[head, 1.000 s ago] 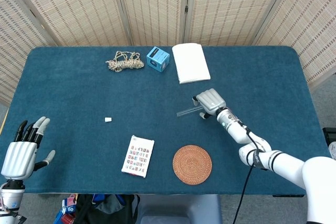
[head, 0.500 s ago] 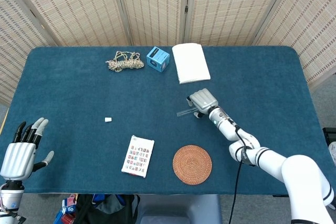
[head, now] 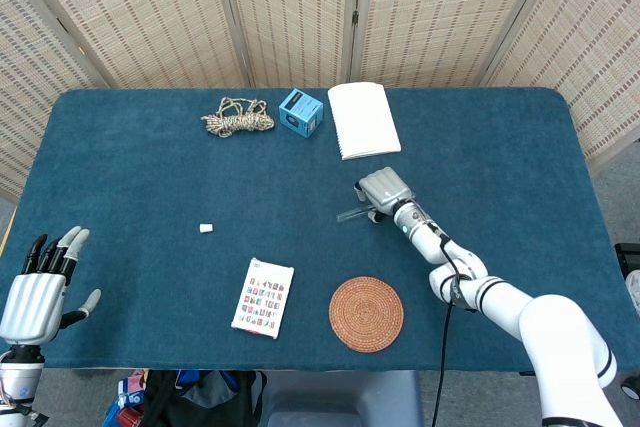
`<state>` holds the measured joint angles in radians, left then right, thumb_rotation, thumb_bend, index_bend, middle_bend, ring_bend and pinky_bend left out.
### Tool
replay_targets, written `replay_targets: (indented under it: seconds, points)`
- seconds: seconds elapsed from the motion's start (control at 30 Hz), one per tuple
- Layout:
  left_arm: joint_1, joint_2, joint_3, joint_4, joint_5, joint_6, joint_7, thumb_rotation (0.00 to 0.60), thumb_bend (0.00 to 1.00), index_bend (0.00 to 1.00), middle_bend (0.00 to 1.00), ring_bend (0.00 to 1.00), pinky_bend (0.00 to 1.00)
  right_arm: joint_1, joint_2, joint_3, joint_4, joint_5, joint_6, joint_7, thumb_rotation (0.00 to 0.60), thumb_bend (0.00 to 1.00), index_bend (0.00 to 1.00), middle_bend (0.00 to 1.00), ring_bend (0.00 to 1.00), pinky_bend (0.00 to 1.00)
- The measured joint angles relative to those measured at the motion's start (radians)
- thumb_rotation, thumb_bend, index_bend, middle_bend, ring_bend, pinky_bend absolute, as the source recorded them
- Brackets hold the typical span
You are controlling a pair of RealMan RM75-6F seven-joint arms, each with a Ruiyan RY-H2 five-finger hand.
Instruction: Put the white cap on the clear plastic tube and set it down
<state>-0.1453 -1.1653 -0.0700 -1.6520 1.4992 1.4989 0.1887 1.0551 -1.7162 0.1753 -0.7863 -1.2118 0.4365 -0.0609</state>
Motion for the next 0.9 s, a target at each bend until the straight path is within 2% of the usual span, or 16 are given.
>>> replay_targets:
  seconds: [0.73, 0.9]
  points:
    - [0.003, -0.009, 0.002, 0.017, -0.001, -0.001, -0.003, 0.600, 0.25, 0.05, 0.08, 0.13, 0.04, 0.010, -0.022, -0.011, 0.036, 0.008, -0.022, -0.001, 0.600, 0.32, 0.51, 1.00, 1.00, 1.00]
    - [0.004, -0.010, 0.003, 0.019, 0.001, 0.001, -0.004, 0.600, 0.25, 0.05, 0.08, 0.13, 0.04, 0.007, -0.024, -0.012, 0.038, 0.008, -0.018, 0.000, 0.600, 0.38, 0.56, 1.00, 1.00, 1.00]
